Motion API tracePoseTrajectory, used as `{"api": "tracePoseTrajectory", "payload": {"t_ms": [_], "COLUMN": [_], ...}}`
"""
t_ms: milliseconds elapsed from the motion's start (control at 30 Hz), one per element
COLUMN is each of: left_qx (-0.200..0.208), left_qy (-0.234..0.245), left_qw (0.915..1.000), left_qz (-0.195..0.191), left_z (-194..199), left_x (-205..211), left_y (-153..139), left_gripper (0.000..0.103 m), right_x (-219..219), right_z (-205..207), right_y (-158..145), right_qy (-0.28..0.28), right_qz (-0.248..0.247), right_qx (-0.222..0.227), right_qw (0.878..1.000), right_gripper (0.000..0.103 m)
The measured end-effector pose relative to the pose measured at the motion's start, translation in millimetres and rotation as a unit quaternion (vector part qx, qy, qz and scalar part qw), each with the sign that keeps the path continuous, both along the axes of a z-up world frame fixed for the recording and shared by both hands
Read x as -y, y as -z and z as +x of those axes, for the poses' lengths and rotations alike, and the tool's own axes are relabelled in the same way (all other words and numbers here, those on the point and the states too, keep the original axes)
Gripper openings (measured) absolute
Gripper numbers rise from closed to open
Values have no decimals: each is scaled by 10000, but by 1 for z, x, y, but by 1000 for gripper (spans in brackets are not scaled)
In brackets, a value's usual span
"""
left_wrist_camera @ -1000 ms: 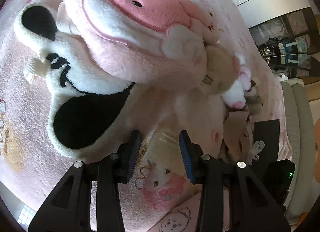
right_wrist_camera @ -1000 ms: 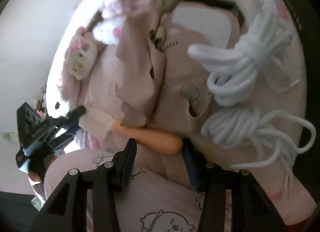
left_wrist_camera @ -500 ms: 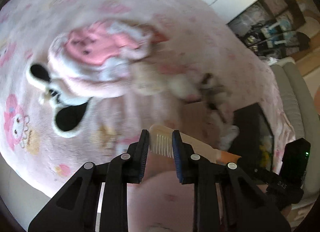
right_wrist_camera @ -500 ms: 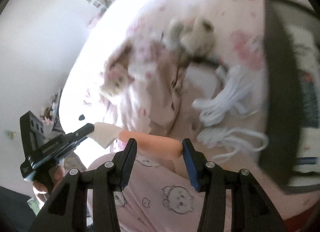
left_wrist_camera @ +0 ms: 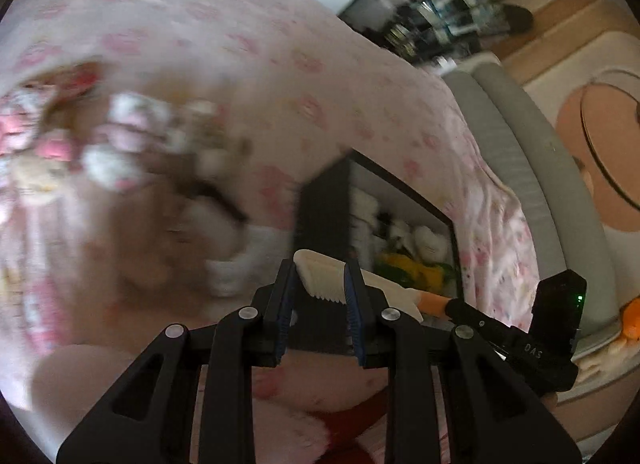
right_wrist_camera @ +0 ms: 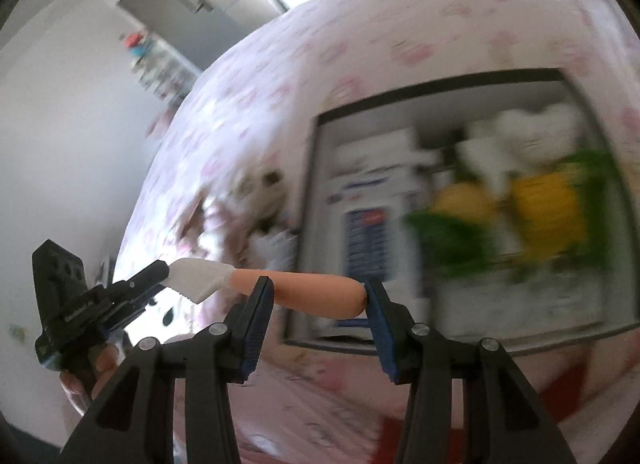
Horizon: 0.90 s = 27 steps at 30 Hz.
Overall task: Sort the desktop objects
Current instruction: 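Carry the white comb with both grippers over the storage box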
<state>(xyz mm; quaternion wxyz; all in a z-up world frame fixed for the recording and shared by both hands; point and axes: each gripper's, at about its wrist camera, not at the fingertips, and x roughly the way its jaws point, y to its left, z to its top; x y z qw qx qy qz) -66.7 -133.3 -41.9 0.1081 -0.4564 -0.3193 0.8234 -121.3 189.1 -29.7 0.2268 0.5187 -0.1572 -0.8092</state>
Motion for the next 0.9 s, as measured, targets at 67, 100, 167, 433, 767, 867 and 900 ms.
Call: {"api": "tracePoseTrajectory", "payload": {"t_ms": [67, 100, 167, 433, 767, 867, 900], "left_qx": [91, 115, 135, 374, 666, 700, 690], "left_qy": [185, 264, 414, 833, 1044, 1063, 1078], "left_qw": [9997, 9994, 9988, 9957, 9918, 9910, 9907], "left_qz": [144, 202, 239, 129, -310, -415, -451], "left_z": [-10, -13, -18, -29, -31, -31, -31], "left_x": [-27, -37, -60, -117, -146, -148, -148], "left_y": [6, 8, 10, 28, 50, 53, 52], "left_gripper": [23, 23, 23, 24, 24, 24, 24], "right_x": [-20, -30, -57, -119, -130, -124, -125], "right_z": [-2, -3, -4, -14, -13, -15, -16], "right_y": [-2, -1, 1, 26, 54, 57, 57], "right_qy": [121, 201, 360, 402, 483, 455, 505], "right_qz": [144, 204, 207, 159, 211, 298, 284], "right_qx": [-85, -102, -104, 32, -34, -250, -261], "right_qw": [9998, 9995, 9991, 9991, 9986, 9982, 9980], "right_gripper": [44, 44, 44, 44, 44, 44, 44]}}
